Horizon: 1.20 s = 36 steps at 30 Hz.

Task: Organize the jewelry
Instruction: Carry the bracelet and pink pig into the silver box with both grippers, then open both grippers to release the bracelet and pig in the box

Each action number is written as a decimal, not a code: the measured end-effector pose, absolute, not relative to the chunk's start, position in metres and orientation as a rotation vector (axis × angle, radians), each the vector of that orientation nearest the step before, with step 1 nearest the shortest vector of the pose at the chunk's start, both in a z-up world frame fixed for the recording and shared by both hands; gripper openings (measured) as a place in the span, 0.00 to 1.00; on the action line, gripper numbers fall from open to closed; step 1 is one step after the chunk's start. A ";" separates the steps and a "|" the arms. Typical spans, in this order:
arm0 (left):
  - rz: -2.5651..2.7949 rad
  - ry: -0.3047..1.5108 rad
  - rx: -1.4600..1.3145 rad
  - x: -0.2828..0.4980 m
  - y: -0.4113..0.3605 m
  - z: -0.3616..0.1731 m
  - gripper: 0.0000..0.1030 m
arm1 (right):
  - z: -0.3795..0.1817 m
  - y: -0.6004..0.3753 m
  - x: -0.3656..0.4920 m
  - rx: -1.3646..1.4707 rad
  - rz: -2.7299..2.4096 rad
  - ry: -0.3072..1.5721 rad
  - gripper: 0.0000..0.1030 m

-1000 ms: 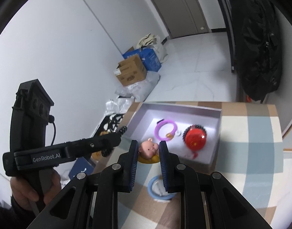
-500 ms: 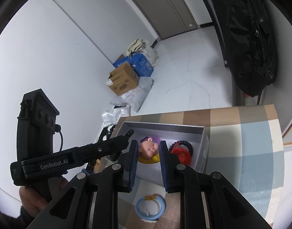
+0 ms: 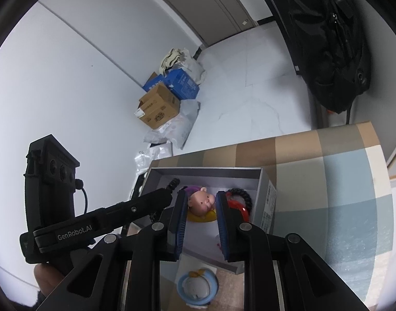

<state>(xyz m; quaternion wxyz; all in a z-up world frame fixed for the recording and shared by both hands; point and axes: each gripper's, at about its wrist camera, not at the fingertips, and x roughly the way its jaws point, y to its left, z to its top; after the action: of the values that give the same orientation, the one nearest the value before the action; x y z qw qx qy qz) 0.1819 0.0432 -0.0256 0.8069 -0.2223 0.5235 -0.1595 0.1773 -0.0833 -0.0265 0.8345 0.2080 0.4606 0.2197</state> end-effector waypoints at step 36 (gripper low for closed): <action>-0.195 1.004 -0.319 0.116 0.052 0.004 0.70 | -0.004 -0.105 0.110 0.307 0.354 0.833 1.00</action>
<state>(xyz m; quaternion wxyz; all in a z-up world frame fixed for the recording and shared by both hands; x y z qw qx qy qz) 0.1157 0.0517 0.0038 0.8598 -0.1522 0.4784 -0.0928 0.1105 -0.1053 -0.0044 0.8879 0.1480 0.4010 0.1703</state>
